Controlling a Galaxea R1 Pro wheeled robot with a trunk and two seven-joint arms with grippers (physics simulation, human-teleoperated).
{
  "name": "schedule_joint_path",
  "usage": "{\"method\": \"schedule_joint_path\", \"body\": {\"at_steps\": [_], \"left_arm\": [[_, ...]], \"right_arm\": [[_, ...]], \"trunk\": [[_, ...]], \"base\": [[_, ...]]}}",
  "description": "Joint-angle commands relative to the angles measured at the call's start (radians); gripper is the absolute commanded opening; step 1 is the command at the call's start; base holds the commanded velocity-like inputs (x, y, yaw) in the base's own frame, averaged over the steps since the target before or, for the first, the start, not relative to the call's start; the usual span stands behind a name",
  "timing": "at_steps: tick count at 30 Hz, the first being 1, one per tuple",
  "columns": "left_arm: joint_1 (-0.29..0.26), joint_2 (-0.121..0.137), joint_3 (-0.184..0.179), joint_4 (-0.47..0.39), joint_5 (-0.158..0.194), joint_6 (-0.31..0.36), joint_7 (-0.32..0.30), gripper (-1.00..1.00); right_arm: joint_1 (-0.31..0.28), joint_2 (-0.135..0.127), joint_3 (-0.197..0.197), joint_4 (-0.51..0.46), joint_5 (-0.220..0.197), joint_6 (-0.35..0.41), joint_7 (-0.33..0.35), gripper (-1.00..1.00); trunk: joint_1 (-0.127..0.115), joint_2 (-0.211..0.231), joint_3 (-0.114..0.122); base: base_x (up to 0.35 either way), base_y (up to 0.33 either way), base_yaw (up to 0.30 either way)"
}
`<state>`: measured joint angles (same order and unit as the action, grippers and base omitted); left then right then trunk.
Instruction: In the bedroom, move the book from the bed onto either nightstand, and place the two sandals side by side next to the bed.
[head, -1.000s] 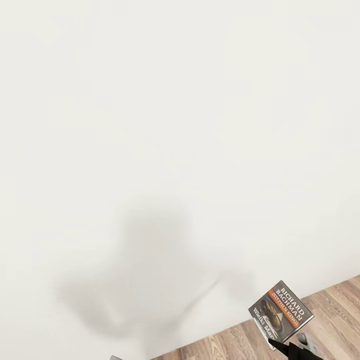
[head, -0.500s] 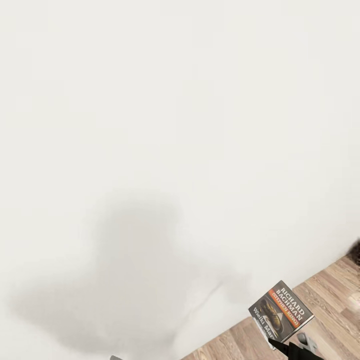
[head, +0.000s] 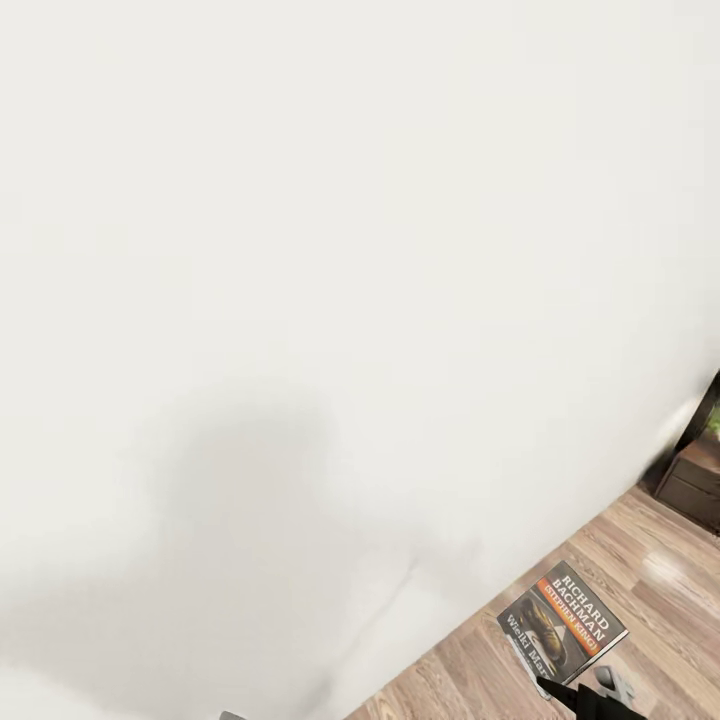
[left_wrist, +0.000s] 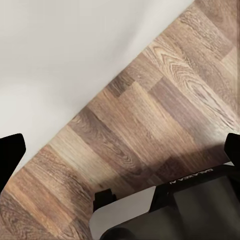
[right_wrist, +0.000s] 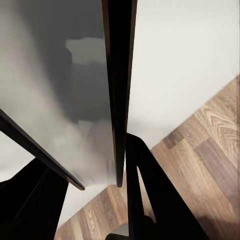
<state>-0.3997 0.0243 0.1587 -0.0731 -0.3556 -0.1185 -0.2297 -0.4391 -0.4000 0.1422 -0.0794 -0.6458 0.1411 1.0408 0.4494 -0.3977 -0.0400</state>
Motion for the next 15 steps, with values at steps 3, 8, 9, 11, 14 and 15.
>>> {"method": "schedule_joint_path", "body": {"at_steps": [3, 8, 9, 11, 14, 15], "left_arm": [[-0.001, 0.0, 0.009, 0.0, -0.009, -0.003, -0.003, 1.0], [-0.001, 0.0, 0.009, 0.0, -0.009, -0.003, -0.003, 1.0], [-0.001, 0.0, 0.009, 0.0, -0.009, -0.003, -0.003, 1.0], [-0.001, 0.0, 0.009, 0.0, -0.009, -0.003, -0.003, 1.0], [-0.001, 0.0, 0.009, 0.0, -0.009, -0.003, -0.003, 1.0], [-0.001, 0.0, 0.009, 0.0, -0.009, -0.003, -0.003, 1.0]], "right_arm": [[-0.001, 0.0, 0.007, 0.0, -0.011, 0.009, 0.002, -1.0], [-0.001, 0.0, 0.007, 0.0, -0.011, 0.009, 0.002, -1.0], [-0.001, 0.0, 0.007, 0.0, -0.011, 0.009, 0.002, -1.0], [-0.001, 0.0, 0.007, 0.0, -0.011, 0.009, 0.002, -1.0], [-0.001, 0.0, 0.007, 0.0, -0.011, 0.009, 0.002, -1.0], [-0.001, 0.0, 0.007, 0.0, -0.011, 0.009, 0.002, -1.0]], "trunk": [[0.001, -0.002, -0.002], [0.001, -0.002, -0.002], [0.001, -0.002, -0.002], [0.001, -0.002, -0.002], [0.001, -0.002, -0.002], [0.001, -0.002, -0.002]], "base": [[0.078, -0.002, -0.233], [0.197, -0.069, -0.233], [0.074, -0.03, -0.233], [0.043, -0.017, -0.233], [0.017, -0.007, -0.233], [0.006, -0.003, -0.233]]}}
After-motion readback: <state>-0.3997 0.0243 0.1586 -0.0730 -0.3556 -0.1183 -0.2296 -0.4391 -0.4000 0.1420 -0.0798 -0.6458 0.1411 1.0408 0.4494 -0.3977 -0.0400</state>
